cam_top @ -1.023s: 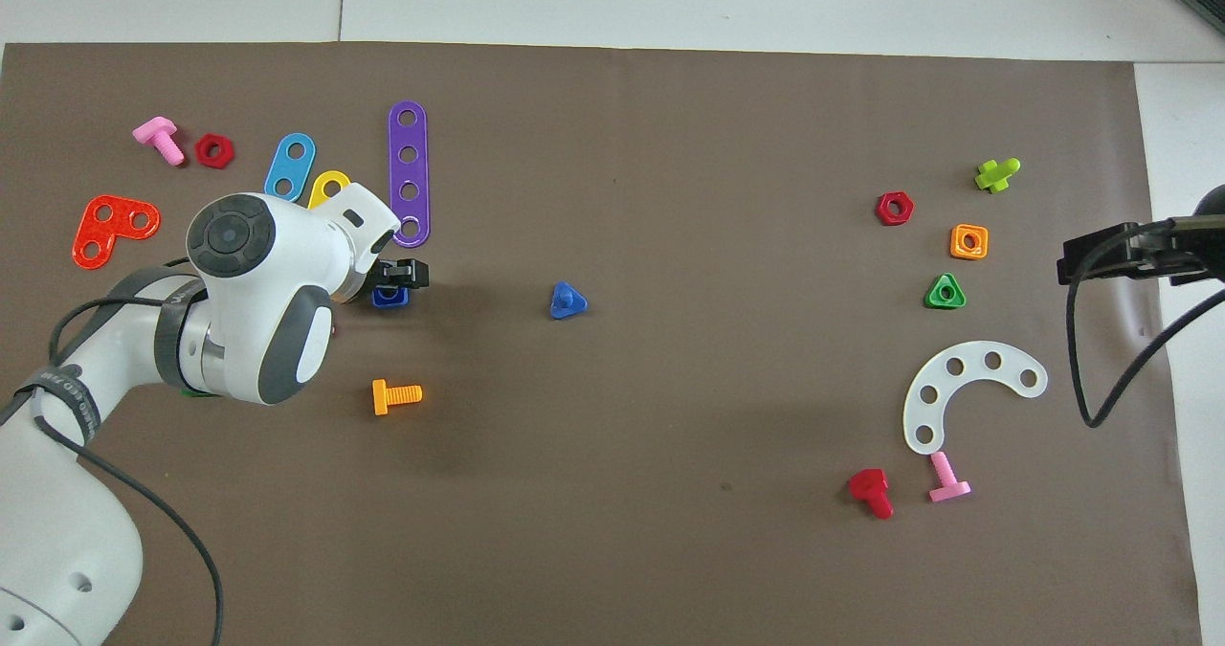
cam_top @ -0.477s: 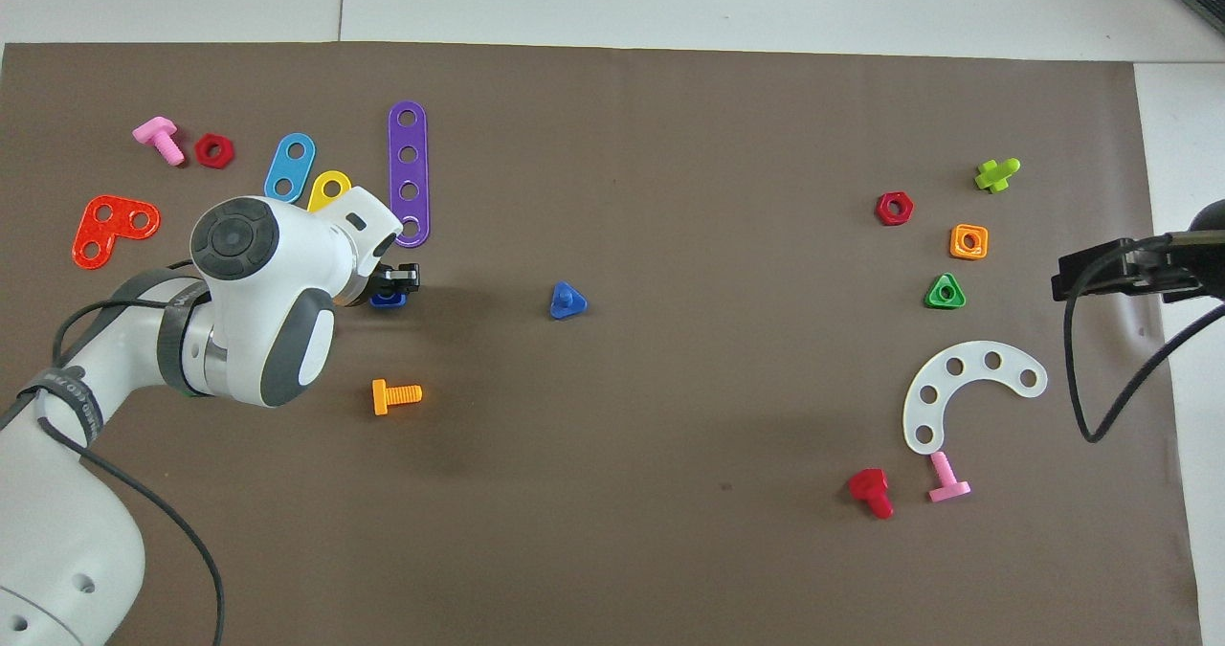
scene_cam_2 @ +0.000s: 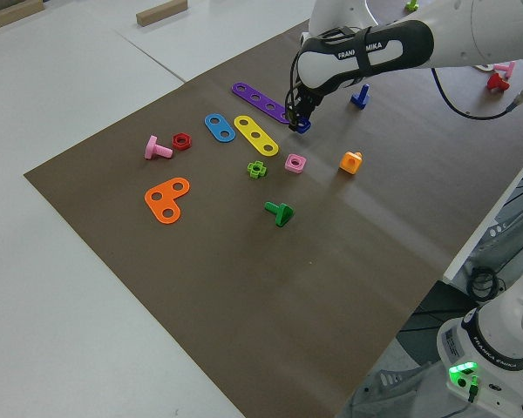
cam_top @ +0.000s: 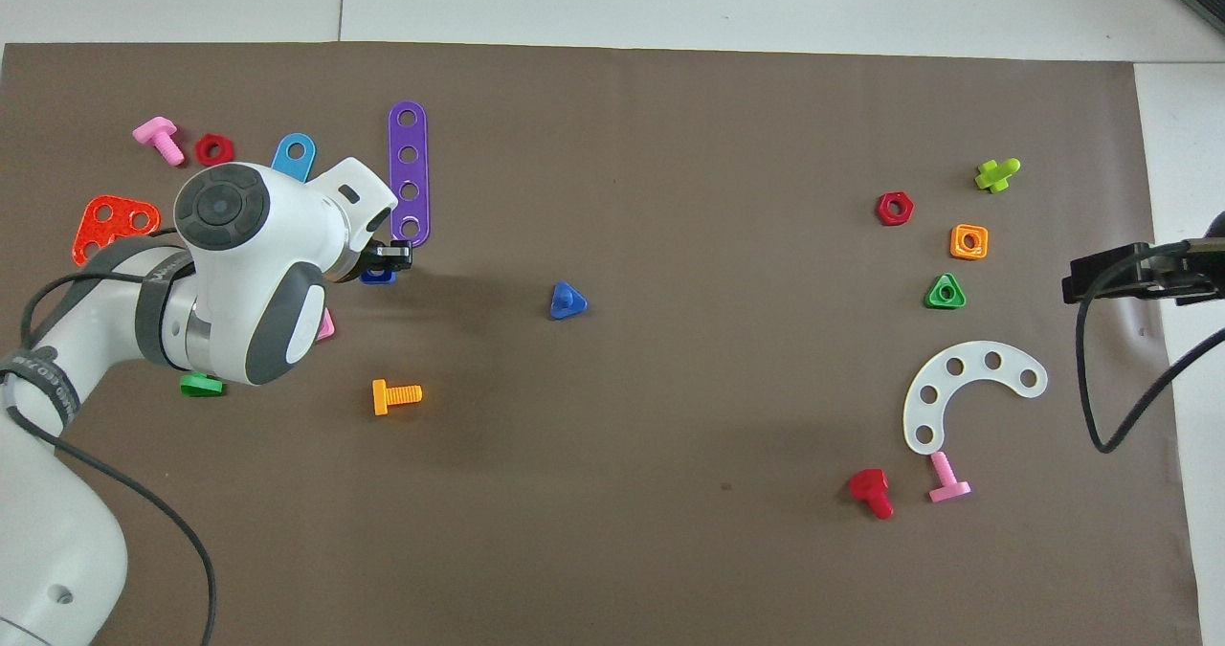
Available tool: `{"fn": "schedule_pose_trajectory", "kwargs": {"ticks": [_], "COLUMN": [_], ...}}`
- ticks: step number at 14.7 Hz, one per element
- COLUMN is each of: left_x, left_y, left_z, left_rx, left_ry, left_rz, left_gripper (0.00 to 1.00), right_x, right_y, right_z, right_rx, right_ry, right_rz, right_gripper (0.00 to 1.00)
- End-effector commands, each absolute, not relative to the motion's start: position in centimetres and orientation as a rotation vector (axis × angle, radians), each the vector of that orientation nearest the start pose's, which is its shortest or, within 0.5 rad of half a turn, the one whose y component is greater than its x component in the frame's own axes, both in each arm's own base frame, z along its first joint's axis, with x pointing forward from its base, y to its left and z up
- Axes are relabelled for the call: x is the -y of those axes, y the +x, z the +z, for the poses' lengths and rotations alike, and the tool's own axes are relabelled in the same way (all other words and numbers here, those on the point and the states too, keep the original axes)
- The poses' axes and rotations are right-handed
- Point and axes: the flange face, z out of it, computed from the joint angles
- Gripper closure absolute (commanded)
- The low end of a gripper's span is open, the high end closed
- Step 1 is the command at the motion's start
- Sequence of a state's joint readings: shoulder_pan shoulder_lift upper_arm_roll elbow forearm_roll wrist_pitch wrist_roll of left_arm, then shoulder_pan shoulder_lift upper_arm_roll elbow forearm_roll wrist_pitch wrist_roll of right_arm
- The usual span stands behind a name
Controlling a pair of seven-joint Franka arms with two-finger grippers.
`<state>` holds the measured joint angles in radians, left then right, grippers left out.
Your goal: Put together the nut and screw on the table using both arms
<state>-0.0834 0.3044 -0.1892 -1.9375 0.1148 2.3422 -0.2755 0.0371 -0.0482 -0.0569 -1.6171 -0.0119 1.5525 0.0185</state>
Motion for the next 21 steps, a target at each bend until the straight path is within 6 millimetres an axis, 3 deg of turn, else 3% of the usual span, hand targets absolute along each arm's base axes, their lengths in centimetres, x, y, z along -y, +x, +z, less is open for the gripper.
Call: {"fn": "schedule_pose_trajectory", "kwargs": {"ticks": [1, 4, 10, 12, 17, 21], "left_x": [18.4, 21.6, 29.5, 30.3, 34.0, 35.8], "left_y": [61.9, 63.4, 61.0, 60.6, 58.6, 57.8], "left_z": [36.6, 39.0, 40.1, 40.1, 39.9, 38.9], "left_rx": [-0.125, -0.155, -0.144, -0.082, -0.181, -0.199], "left_ry": [-3.112, -3.122, -3.179, -3.185, -3.188, -3.192], "left_rz": [-0.211, -0.243, -0.247, -0.245, -0.239, -0.226], "left_gripper": [1.00, 1.00, 1.00, 1.00, 1.00, 1.00], "right_x": [1.1, 1.1, 1.0, 1.0, 0.9, 1.0], "right_y": [53.6, 53.3, 53.2, 53.2, 53.1, 53.1], "right_z": [62.9, 63.4, 63.0, 63.0, 63.1, 63.1], "right_rx": [-0.096, -0.117, -0.113, -0.111, -0.108, -0.111], "right_ry": [-3.158, -3.158, -3.141, -3.139, -3.140, -3.139], "right_rz": [-0.017, 0.014, 0.012, 0.012, 0.015, 0.015], "right_gripper": [0.00, 0.00, 0.00, 0.00, 0.00, 0.00]}}
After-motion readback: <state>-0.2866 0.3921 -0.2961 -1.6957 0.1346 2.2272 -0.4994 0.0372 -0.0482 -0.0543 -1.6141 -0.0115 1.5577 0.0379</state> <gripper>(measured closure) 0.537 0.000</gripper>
